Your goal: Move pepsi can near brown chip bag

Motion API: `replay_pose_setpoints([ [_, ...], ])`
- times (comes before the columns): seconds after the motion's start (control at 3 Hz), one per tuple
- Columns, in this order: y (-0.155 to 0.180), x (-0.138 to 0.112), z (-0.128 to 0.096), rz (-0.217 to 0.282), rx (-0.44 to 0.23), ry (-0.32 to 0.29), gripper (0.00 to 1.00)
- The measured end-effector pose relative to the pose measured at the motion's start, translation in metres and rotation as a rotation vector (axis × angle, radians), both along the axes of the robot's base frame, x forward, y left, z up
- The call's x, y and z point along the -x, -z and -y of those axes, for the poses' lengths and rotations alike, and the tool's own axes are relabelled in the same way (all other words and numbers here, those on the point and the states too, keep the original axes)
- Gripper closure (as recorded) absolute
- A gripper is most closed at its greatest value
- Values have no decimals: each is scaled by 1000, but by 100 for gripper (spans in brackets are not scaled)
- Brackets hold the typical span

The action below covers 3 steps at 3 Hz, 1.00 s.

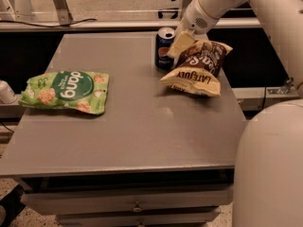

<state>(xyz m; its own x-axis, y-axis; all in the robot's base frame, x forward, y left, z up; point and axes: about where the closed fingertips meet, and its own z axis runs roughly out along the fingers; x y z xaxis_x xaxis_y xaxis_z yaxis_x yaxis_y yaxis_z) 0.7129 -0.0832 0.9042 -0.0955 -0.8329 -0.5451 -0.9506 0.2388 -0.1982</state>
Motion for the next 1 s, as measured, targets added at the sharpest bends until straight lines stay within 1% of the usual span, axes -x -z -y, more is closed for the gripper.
replay_pose_setpoints([
  [0.33,5,2,-4,-25,19,-50,81],
  [0.67,9,5,-8,-41,30,-86,59],
  [1.0,10,5,-10,-46,37,-111,36],
])
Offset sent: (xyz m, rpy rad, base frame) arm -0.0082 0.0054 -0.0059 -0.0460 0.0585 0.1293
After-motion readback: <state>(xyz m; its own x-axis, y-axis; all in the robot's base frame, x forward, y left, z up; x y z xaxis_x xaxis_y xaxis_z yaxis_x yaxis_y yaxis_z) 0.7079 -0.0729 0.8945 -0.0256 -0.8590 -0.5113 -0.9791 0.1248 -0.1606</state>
